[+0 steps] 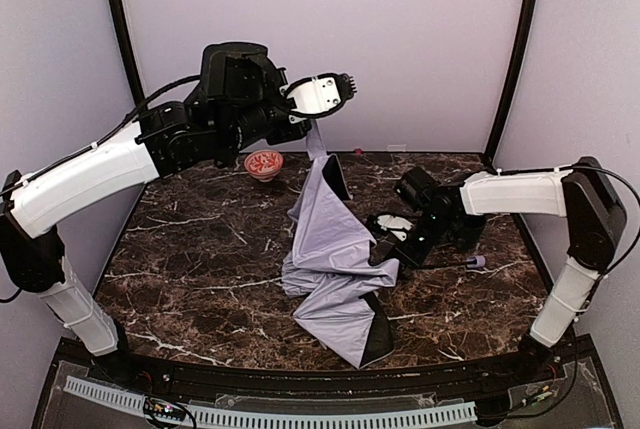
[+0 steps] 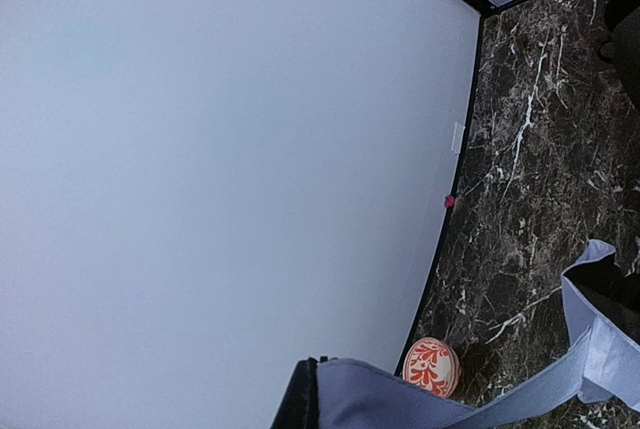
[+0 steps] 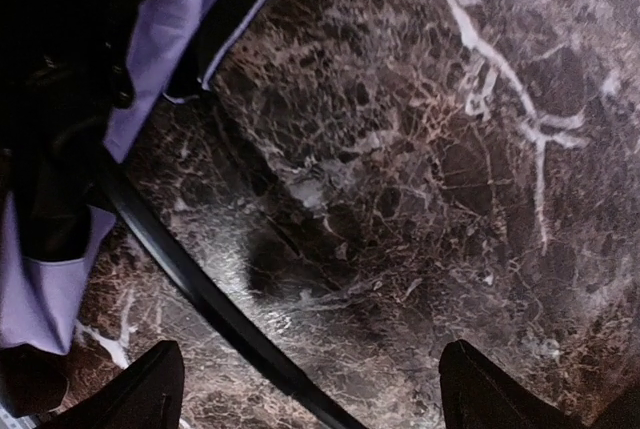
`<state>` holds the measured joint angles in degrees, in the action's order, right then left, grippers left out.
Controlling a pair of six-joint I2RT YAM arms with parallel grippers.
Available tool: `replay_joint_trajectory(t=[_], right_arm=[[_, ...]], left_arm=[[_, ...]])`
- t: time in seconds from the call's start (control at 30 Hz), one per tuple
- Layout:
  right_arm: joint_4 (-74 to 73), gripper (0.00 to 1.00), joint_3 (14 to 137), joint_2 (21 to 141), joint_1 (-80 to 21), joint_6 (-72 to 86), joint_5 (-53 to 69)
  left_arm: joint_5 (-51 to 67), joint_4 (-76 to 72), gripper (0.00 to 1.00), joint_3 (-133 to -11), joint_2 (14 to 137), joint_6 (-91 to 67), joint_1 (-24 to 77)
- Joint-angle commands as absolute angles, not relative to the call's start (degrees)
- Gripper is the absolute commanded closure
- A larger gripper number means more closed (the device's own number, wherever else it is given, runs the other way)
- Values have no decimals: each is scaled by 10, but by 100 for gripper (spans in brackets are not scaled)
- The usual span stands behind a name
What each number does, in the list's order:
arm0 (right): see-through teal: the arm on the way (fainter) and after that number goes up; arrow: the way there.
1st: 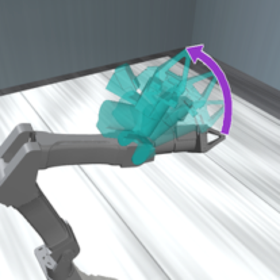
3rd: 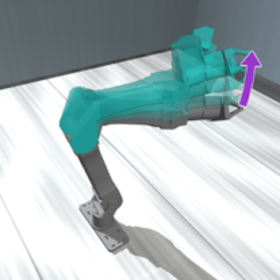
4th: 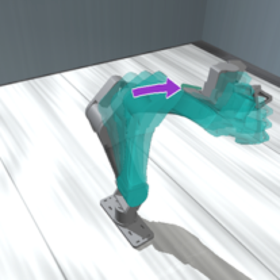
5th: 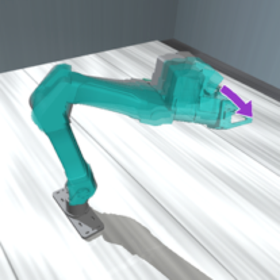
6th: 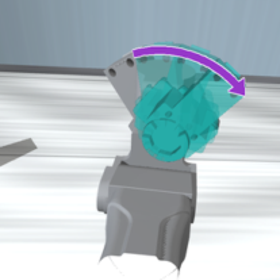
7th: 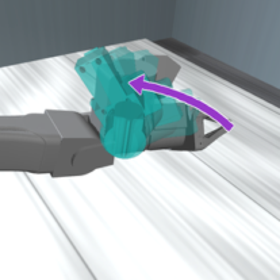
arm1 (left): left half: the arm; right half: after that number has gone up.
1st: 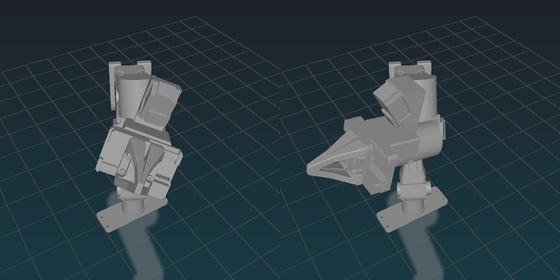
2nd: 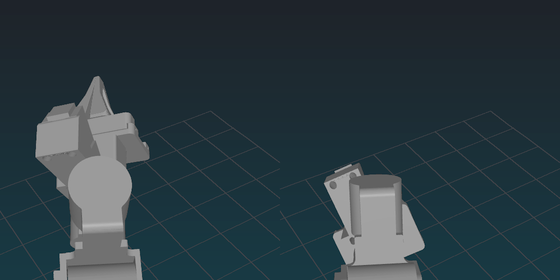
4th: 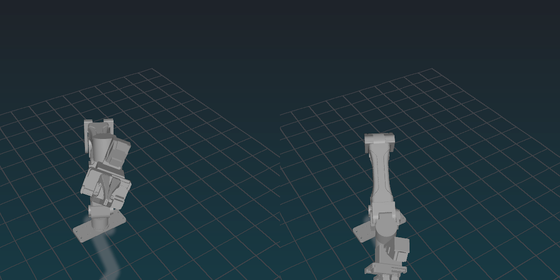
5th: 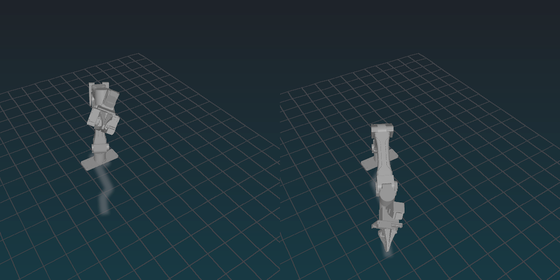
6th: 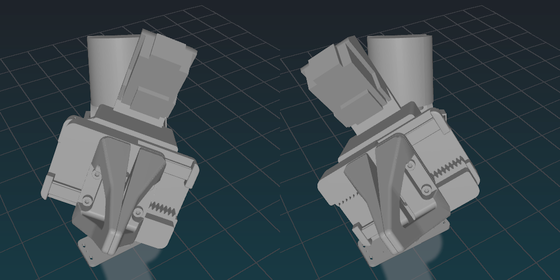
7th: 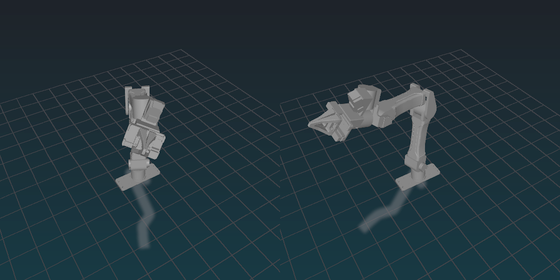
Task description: Put away the umbrella
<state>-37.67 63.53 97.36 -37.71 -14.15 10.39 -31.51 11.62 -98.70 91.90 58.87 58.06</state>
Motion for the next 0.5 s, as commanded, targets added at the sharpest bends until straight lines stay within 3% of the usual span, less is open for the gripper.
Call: replay_joint_trajectory(t=[0.0,0.1,0.2,0.3,0.47], right_arm=[[-373,13,633,1002,-374,-131,96],[-362,20,625,1016,-374,-126,86],[-354,42,624,1025,-374,-120,68],[-340,70,627,1014,-373,-119,41],[-310,97,642,974,-368,-119,-10]], left_arm=[[-317,89,100,-980,881,579,581],[-316,85,100,-979,876,578,581],[-309,78,100,-972,866,570,582],[-294,75,100,-949,848,564,587],[-272,82,100,-895,819,564,607]])
